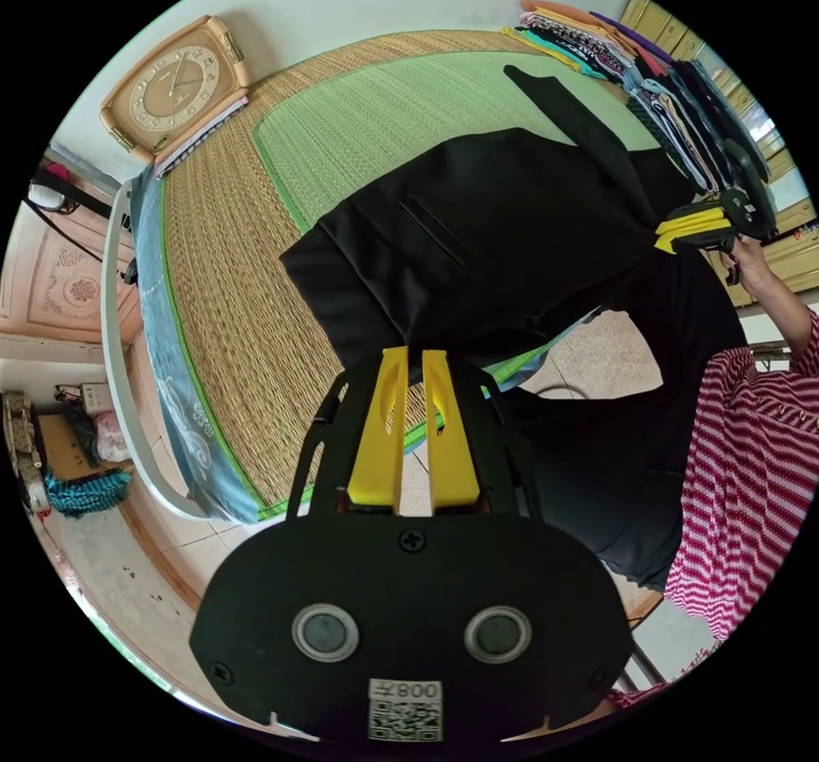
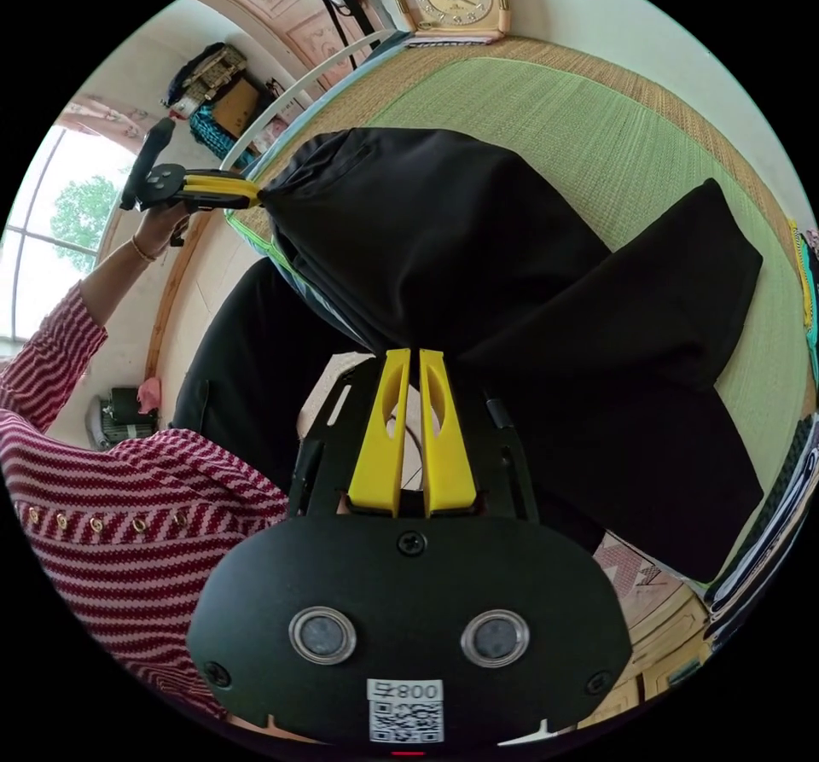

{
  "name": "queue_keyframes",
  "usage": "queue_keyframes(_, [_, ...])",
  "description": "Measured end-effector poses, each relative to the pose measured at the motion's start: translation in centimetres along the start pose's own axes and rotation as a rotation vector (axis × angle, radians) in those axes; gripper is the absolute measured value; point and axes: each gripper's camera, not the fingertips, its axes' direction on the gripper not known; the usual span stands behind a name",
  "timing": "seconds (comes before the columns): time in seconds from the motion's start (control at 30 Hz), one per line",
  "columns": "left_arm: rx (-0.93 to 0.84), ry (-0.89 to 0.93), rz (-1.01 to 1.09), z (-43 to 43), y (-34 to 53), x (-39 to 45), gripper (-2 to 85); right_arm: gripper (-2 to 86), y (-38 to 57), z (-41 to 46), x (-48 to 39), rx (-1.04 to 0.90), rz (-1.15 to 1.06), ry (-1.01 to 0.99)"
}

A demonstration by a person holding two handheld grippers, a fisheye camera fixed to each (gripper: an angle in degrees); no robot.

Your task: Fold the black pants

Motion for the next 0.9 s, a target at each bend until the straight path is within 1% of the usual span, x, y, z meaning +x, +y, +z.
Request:
queue_keyframes(0.13, [-0.005, 0.021, -0.016, 1.3, -0.8, -1.0, 1.5, 2.1, 0.3, -0.1, -0.9, 0.006, -0.023, 0.002])
queue_keyframes(0.3, [-0.017, 0.037, -0.03, 2.9, -1.9, -2.1, 1.3, 2.2, 0.0, 3.5, -1.0, -0.068, -0.01, -0.001])
queue_keyframes(0.53, [0.001, 0.068, -0.042, 4.2, -2.9, -4.2, 1.5, 2.6, -0.2, 5.5, -1.3, -0.093, -0.003, 0.001])
queue_keyframes(0.7, [0.017, 0.045, -0.084, 4.7, -2.4, -6.2, 1.8, 2.8, -0.3, 6.3, -1.1, -0.101, 0.011, -0.005])
queue_keyframes(0.77, [0.036, 0.071, -0.127, 5.0, -2.2, -7.3, 1.7, 2.9, -0.3, 6.6, -1.0, -0.103, 0.015, -0.006])
queue_keyframes(0.9, [0.135, 0.191, -0.205, 6.1, -2.5, -8.9, 1.1, 3.1, -0.3, 7.2, -0.8, -0.102, 0.031, -0.009])
